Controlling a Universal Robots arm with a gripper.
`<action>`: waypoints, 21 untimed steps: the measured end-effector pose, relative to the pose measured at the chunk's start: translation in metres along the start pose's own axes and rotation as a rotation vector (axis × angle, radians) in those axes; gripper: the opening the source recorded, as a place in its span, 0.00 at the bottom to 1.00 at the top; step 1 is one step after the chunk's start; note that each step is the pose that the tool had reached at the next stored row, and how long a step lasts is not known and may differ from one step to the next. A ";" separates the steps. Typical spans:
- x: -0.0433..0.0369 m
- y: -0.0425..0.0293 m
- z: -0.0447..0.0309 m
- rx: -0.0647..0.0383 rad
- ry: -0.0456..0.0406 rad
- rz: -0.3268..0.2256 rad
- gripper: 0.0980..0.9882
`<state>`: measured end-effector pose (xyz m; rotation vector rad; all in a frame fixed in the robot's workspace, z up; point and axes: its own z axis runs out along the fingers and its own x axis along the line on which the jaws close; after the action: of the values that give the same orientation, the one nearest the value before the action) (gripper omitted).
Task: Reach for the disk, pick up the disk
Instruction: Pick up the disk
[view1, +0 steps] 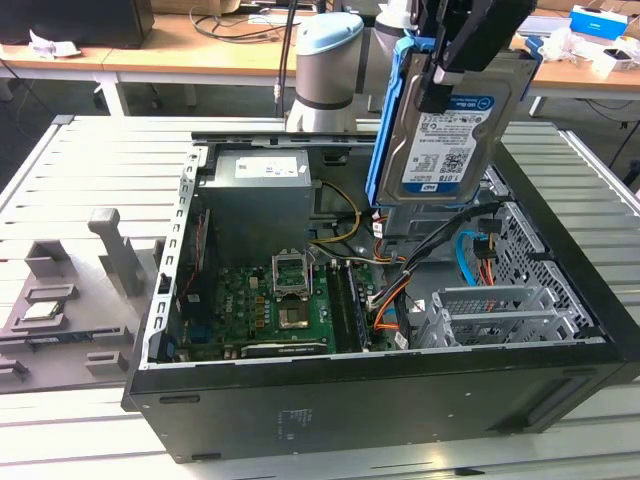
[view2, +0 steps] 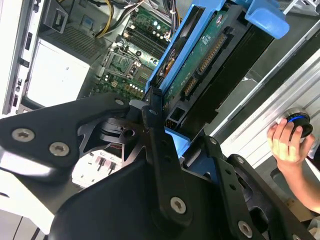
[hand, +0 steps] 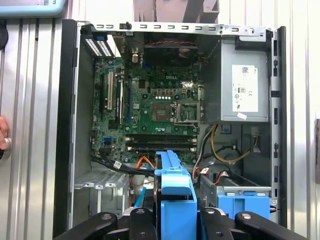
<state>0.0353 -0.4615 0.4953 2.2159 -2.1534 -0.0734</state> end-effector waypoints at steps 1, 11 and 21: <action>0.0020 0.0001 0.0000 0.000 -0.0001 0.000 0.30; 0.0260 0.0007 0.0003 0.000 0.0000 0.000 0.30; 0.0461 0.0013 0.0004 0.000 0.0000 0.000 0.30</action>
<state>0.0353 -0.5076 0.4950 2.2159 -2.1533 -0.0734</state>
